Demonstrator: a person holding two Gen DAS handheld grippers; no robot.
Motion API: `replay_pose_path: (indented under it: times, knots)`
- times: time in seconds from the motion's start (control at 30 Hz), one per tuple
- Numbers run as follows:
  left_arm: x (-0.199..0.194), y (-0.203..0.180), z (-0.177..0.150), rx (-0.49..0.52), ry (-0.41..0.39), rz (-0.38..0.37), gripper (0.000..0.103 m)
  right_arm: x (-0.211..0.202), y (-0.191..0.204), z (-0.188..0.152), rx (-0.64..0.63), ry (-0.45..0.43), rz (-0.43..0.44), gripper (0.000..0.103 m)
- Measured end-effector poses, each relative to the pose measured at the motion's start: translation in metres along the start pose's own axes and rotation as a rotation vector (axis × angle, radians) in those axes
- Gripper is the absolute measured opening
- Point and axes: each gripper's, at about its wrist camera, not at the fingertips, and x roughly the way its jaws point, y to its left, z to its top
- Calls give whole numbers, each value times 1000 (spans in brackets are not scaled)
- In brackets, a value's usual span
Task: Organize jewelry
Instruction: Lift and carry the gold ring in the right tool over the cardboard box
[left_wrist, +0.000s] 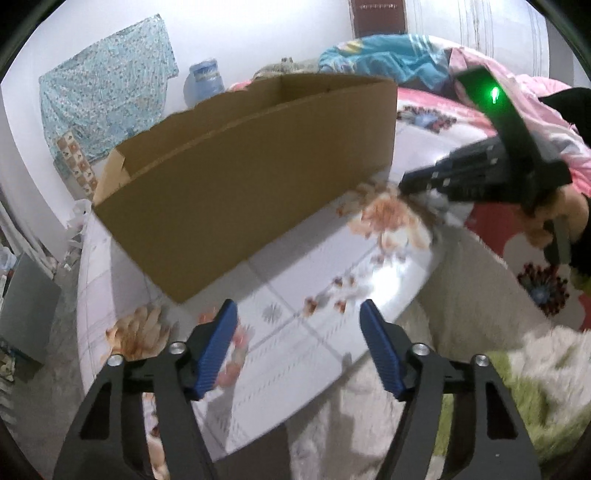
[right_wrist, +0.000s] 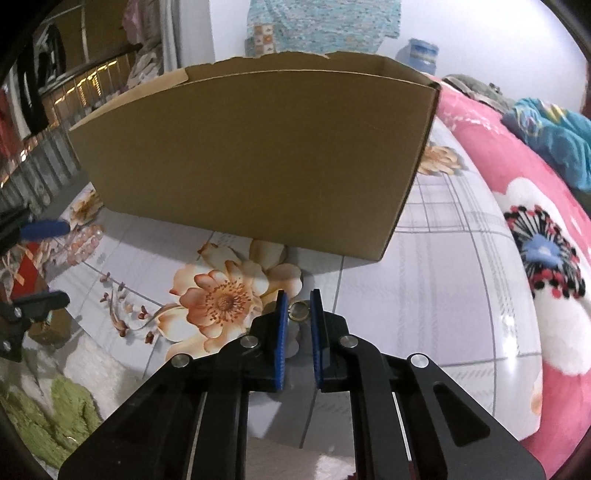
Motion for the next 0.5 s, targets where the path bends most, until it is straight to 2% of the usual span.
replay_pose_path:
  times: [0.27, 0.37, 0.47, 0.5]
  knots:
    - [5, 18, -5, -49, 34, 55, 47, -22, 5, -14, 123, -58, 43, 10]
    - [12, 26, -5, -57, 66, 81, 44, -27, 9, -18, 153, -76, 57, 10]
    - [24, 34, -5, -90, 106, 77, 38, -26, 11, -14, 177, -89, 74, 10]
    - [28, 36, -6, -99, 125, 77, 33, -26, 12, -12, 181, -92, 75, 10]
